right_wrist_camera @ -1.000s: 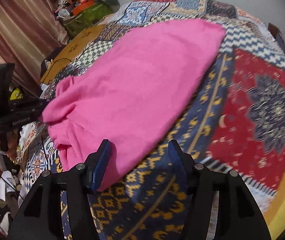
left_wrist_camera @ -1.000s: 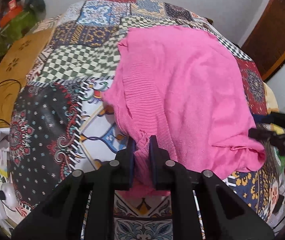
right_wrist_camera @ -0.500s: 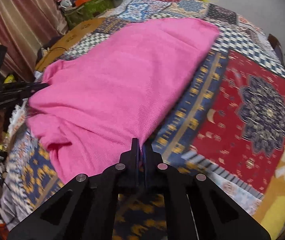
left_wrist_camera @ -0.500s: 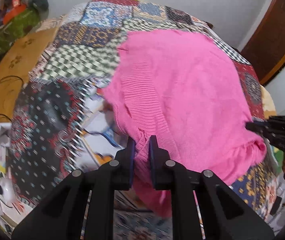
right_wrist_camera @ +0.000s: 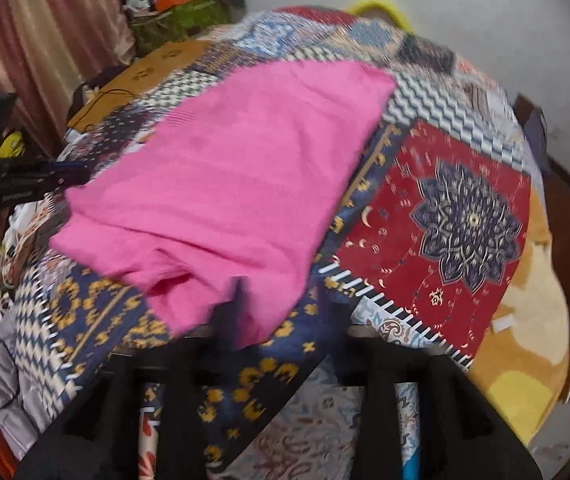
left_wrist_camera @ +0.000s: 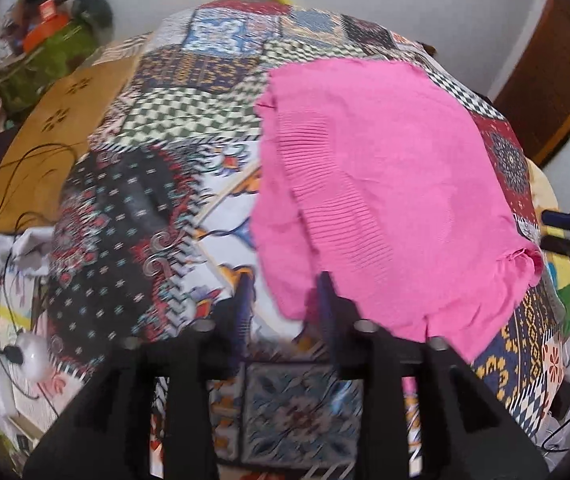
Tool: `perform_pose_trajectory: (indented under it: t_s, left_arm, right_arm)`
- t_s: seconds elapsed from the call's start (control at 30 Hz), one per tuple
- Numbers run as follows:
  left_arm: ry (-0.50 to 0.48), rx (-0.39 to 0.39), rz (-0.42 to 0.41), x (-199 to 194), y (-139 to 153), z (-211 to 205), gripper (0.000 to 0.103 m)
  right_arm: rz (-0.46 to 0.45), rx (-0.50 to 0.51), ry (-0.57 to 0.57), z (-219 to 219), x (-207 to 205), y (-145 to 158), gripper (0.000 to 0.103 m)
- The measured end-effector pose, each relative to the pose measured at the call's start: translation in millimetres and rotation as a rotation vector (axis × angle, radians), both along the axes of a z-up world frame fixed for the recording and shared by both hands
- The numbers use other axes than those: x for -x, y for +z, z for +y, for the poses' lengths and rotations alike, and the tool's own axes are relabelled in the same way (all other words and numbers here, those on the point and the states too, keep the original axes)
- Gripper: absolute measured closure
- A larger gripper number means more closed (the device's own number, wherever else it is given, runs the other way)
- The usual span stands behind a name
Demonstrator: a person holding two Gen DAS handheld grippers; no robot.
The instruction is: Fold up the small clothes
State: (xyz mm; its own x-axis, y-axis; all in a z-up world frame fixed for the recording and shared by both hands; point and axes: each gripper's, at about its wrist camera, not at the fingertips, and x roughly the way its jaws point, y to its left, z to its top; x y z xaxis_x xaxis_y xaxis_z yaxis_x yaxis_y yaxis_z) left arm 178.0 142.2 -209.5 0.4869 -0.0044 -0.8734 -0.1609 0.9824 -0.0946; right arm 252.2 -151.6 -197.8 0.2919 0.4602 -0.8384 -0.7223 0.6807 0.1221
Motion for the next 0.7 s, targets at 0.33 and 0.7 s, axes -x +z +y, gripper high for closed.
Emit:
perform_pose_trajectory:
  t_s: [0.33,0.7]
  left_arm:
    - [-0.111,-0.045,0.027,45.5,-10.9,-21.8,0.036]
    - [-0.240,-0.152,-0.051,7.6,-9.8,-62.8,0.030]
  right_arm:
    - [-0.012,0.052,0.111,23.8,29.1,-12.3,0.034]
    - [0.022,0.022,0.111,35.7,11.6,-24.7,0.035]
